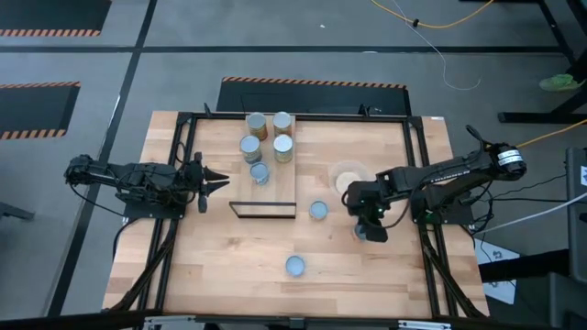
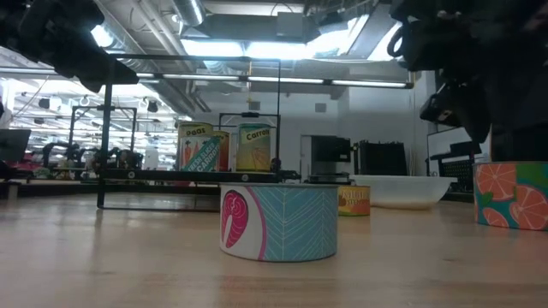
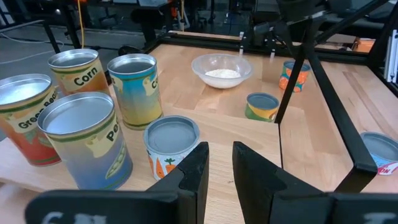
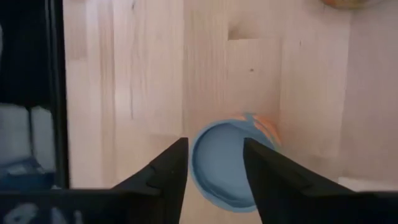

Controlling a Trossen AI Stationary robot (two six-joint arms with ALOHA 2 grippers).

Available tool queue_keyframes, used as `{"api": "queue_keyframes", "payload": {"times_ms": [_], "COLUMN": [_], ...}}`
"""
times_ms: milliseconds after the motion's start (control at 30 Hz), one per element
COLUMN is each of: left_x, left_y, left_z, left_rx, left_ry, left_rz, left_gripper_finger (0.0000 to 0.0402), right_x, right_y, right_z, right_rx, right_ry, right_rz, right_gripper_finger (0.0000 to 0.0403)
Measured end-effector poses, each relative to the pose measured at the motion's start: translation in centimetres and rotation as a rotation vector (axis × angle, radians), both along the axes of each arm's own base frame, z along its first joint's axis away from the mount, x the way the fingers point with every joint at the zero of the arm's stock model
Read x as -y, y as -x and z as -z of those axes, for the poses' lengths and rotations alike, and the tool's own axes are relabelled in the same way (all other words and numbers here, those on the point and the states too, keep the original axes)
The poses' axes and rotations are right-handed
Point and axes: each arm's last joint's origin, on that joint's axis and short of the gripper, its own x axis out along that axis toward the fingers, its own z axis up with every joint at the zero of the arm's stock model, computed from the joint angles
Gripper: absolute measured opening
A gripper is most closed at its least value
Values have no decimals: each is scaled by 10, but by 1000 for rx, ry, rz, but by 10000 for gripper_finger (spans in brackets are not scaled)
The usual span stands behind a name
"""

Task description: Pick and place cans onto a shelf

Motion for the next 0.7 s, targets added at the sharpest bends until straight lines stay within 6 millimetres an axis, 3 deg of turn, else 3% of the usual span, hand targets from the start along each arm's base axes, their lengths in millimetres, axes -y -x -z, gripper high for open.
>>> {"api": "queue_keyframes", "payload": {"times_ms": [333,700], "left_x": [0,0], "left_y": [0,0], "left_z": [0,0], "left_rx": [0,-1], "left_ry": [0,3], "left_rz": [0,12], "left_gripper_finger": [65,65], "right_x": [-1,-6], "right_y": [-4,-4], "right_z": [-1,0], "right_rx": [-102,-169], "right_ry": [-111,-137], "right_rz": [319,469], "right_gripper_finger": [163,155]}}
